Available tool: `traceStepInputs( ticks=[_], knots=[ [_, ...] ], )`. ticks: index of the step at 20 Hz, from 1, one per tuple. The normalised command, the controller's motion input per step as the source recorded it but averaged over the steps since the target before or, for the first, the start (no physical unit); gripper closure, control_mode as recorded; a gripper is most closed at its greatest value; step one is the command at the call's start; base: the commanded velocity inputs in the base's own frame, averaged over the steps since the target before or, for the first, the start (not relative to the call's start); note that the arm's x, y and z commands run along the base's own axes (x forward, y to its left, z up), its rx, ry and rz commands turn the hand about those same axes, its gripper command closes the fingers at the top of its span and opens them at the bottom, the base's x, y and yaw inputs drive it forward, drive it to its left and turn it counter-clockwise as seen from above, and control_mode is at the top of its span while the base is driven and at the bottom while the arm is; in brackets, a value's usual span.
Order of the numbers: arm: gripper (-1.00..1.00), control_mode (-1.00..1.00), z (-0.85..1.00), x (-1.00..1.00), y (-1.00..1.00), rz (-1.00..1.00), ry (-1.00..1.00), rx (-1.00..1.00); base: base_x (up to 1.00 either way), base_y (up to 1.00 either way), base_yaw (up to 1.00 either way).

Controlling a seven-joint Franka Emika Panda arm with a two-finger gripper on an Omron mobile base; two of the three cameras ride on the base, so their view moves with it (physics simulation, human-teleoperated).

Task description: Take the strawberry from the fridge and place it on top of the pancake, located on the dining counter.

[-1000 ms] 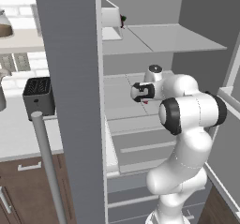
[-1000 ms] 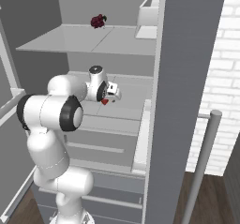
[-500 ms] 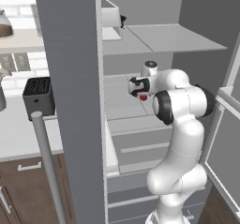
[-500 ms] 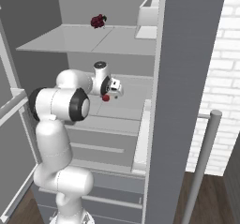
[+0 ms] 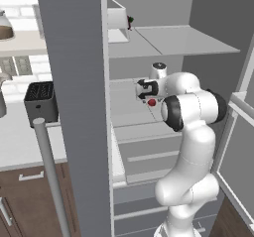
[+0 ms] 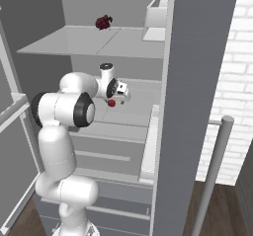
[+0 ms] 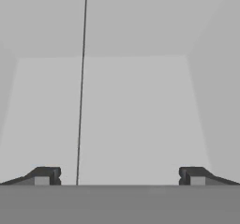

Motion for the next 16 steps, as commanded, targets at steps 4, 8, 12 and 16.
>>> traceStepInputs(
  ticks=[4,8,12,16],
  knots=[
    [-1.0,-1.0,-0.19,-0.33,0.0,0.0,0.0,0.0,0.0,0.0,0.0],
    [-1.0,-1.0,-0.14,-0.29,0.01,0.0,0.0,0.0,0.0,0.0,0.0],
    [-1.0,-1.0,-0.11,-0.24,0.07,0.0,-0.01,0.0,0.0,0.0,0.0],
    [-1.0,-1.0,-0.07,-0.3,0.06,0.0,0.0,0.0,0.0,0.0,0.0]
  ],
)
